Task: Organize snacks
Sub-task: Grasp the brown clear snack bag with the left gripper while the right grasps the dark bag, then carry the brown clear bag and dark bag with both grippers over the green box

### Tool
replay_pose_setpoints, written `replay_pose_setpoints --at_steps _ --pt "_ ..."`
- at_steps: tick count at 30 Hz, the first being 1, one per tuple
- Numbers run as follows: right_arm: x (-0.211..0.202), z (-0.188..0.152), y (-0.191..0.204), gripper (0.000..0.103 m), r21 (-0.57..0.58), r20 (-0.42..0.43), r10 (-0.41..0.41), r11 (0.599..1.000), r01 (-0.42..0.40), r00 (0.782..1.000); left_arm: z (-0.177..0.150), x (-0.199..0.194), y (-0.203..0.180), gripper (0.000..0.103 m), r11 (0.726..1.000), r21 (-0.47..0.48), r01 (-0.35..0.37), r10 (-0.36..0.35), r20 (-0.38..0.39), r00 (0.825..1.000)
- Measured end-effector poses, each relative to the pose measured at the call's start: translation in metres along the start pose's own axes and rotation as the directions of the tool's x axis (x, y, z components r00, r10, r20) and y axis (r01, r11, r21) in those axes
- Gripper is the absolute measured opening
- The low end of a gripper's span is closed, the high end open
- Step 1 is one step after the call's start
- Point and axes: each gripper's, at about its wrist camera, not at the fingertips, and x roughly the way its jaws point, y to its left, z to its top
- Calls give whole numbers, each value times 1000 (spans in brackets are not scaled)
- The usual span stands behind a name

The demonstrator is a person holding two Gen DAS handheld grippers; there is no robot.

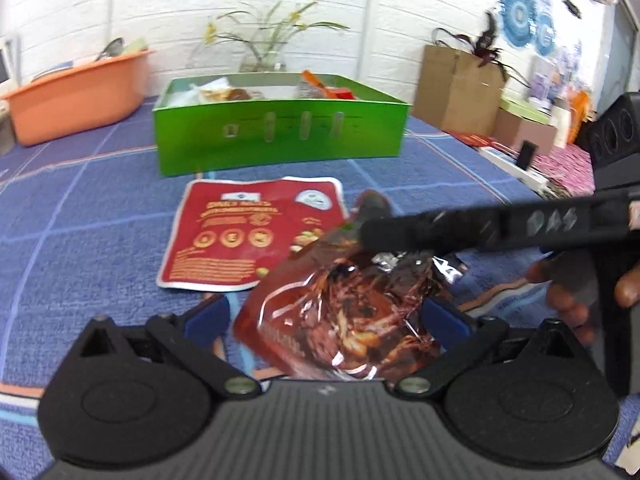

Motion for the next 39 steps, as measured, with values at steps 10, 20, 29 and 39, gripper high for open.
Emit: replay_pose_setpoints --at_steps 10,20,29,39 --pt "-1 0 18 103 -166 -56 -84 983 74 995 4 -3 1 85 992 -14 122 -122 -15 992" --pt "-23 7 1 100 151 56 -18 988 9 998 5 -9 12 42 979 -78 190 -192 -17 981" --pt "-80 -40 -35 103 634 64 14 771 -52 998 3 -9 5 102 974 78 213 -207 -82 975" --pt "-35 -30 -30 103 685 71 172 708 -174 982 12 -2 21 97 932 -14 363 -363 -95 927"
